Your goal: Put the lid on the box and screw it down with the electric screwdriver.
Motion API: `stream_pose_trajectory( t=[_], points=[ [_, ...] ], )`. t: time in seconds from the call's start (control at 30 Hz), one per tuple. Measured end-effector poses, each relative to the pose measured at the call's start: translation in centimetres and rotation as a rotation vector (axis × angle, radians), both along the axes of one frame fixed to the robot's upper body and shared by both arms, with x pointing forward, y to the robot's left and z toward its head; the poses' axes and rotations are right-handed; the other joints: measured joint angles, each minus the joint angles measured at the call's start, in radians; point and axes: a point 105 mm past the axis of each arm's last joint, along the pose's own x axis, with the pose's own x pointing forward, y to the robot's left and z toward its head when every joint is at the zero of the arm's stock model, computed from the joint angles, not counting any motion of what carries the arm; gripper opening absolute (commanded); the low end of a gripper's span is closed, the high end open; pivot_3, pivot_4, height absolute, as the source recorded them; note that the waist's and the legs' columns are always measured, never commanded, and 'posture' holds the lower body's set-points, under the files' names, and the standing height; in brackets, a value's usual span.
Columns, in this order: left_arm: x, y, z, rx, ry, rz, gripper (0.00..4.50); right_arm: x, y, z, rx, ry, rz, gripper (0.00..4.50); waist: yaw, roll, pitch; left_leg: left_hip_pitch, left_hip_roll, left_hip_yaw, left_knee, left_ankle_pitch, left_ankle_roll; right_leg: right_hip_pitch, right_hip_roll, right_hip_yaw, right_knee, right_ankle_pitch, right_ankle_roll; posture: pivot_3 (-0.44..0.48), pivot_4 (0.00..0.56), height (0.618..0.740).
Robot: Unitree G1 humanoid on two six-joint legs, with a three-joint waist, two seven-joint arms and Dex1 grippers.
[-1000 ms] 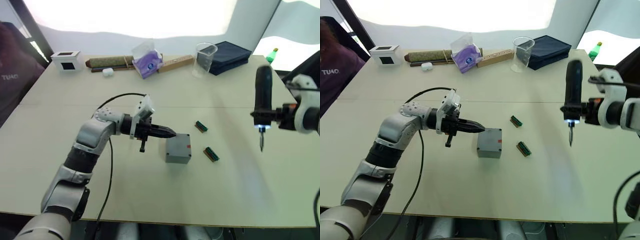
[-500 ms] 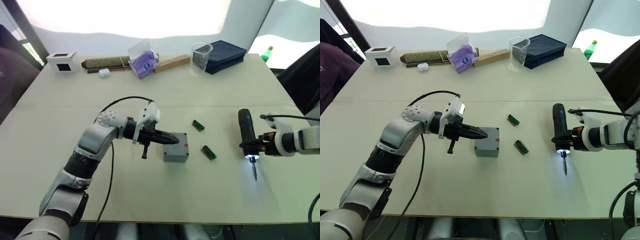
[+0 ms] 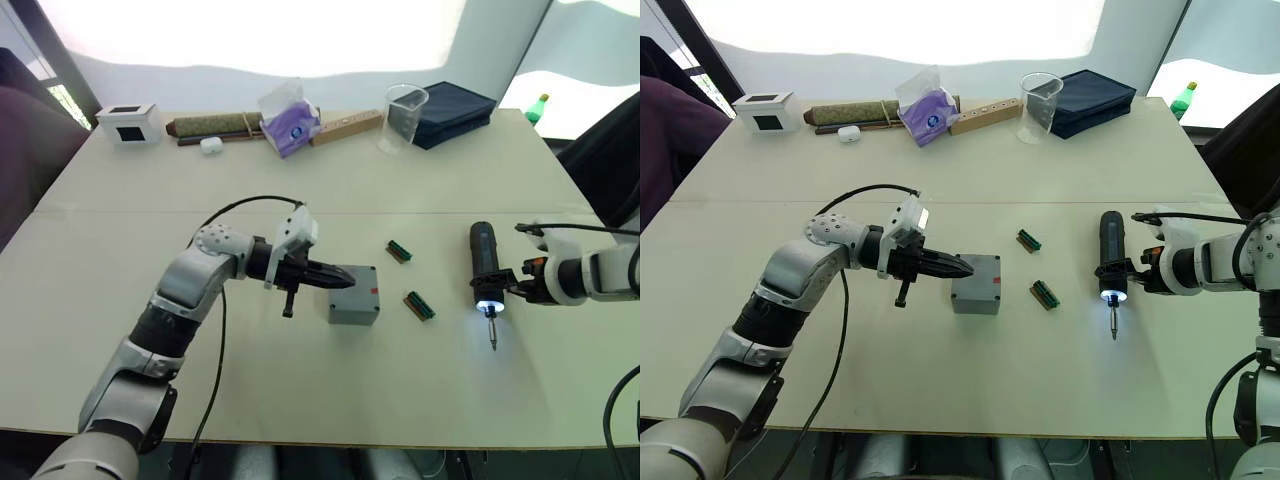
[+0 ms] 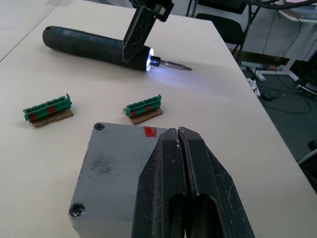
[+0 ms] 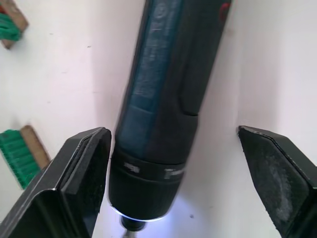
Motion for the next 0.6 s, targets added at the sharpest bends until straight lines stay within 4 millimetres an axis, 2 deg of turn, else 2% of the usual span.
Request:
stream_pose_trajectory(
  t=[0.2,0.3,0.4,0.5,0.57,0.6],
  points=[
    [1.1,1.4,0.6,-0.011,0.043,0.071,0.00,0.3,0.8,3.9,-0.090,-0.183,0.082,4.44,-0.001,0.000,0.000,0.000,0.000,0.000,0.000,0.000,0.000,0.000,0.000,0.000,0.000,0.000,0.000,0.000,0.150,0.740],
    [1.8,2.9,1.2,-0.022,0.063,0.146,0.00,-0.2,0.9,6.7,-0.192,-0.296,0.120,4.44,0.000,0.000,0.000,-0.001,0.000,-0.001,-0.001,0.000,0.000,-0.001,0.000,-0.001,0.000,0.000,0.000,0.000,0.150,0.740],
    [2.0,4.7,1.1,0.000,0.076,0.222,0.00,-0.9,1.9,9.0,-0.229,-0.420,0.167,4.44,-0.002,0.000,0.000,-0.001,0.000,-0.001,-0.001,0.000,0.000,-0.001,0.000,-0.001,0.000,0.000,0.000,0.000,0.150,0.740],
    [1.0,6.4,-0.4,0.054,0.130,0.263,0.00,-2.1,5.2,9.9,-0.051,-0.555,0.287,4.44,-0.004,-0.001,0.000,0.000,0.001,-0.002,-0.001,0.000,0.000,0.000,0.001,-0.001,0.001,0.000,0.000,0.000,0.150,0.740],
    [0.5,6.9,-0.9,0.074,0.155,0.272,0.00,-3.3,6.6,9.6,0.020,-0.592,0.361,4.44,0.001,-0.001,0.001,0.000,0.001,-0.003,0.000,0.000,0.000,0.000,0.001,-0.002,0.002,0.000,0.000,0.000,0.150,0.740],
    [-0.1,7.7,-1.3,0.094,0.176,0.276,0.00,-4.5,7.5,9.1,0.079,-0.626,0.401,4.44,0.009,-0.003,0.001,-0.001,0.001,-0.004,0.000,0.000,0.000,0.001,0.000,-0.004,0.001,0.000,0.000,0.000,0.150,0.740]
  ],
)
